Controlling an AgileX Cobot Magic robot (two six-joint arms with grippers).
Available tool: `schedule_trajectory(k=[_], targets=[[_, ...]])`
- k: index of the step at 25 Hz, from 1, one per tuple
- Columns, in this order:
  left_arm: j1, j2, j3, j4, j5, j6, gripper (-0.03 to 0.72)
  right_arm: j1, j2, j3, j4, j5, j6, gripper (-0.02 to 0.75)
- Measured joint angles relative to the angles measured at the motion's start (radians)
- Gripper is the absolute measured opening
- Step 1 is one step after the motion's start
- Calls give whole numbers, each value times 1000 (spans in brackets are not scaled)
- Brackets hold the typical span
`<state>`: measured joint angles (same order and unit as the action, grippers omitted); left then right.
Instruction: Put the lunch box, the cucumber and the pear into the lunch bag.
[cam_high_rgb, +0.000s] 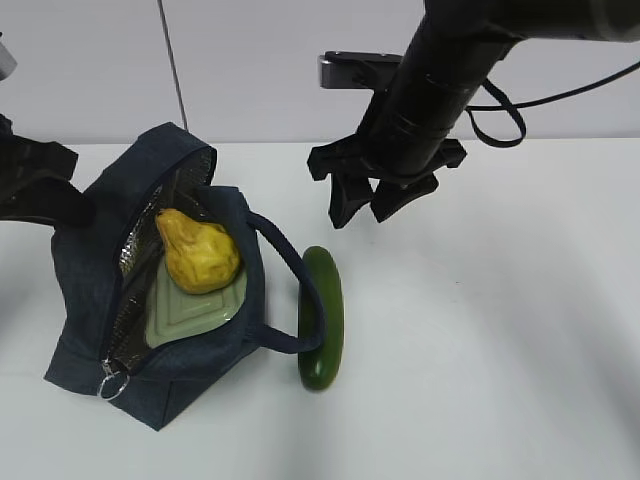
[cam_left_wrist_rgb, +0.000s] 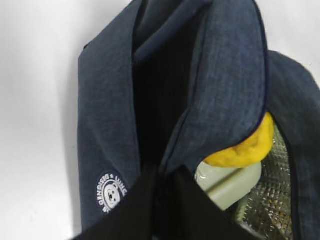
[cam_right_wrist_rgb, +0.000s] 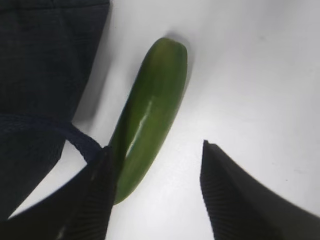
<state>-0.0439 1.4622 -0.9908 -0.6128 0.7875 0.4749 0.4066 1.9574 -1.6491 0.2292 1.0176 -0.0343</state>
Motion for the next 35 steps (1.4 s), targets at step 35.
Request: schedule_trajectory(k=[35], targets=[[0, 42, -10, 448, -17, -323, 17, 97, 333, -263, -136, 86, 181, 444]])
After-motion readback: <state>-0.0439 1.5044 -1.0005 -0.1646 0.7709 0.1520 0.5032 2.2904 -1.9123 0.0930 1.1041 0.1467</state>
